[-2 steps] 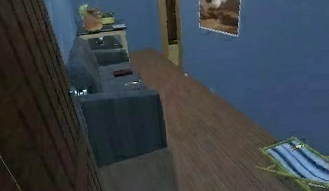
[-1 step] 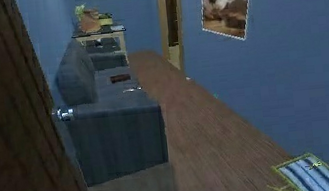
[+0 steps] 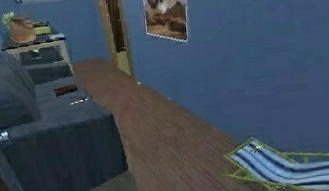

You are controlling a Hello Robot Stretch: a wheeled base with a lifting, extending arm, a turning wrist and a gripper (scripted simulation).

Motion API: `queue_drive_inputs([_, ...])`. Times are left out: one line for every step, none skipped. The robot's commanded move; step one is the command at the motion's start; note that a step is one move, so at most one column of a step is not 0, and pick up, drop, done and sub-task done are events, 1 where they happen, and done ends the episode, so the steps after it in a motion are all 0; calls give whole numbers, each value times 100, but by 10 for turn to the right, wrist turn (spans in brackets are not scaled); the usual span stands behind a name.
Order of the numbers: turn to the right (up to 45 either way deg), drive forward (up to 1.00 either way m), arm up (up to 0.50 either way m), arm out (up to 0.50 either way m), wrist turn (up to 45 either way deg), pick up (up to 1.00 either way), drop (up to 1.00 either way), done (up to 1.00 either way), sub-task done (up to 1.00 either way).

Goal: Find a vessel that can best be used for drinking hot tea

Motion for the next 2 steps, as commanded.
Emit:
queue_drive_inputs([0,100,0,0,0,0,0,0,0])
queue_drive_inputs([0,40,0,0,0,0,0,0,0])
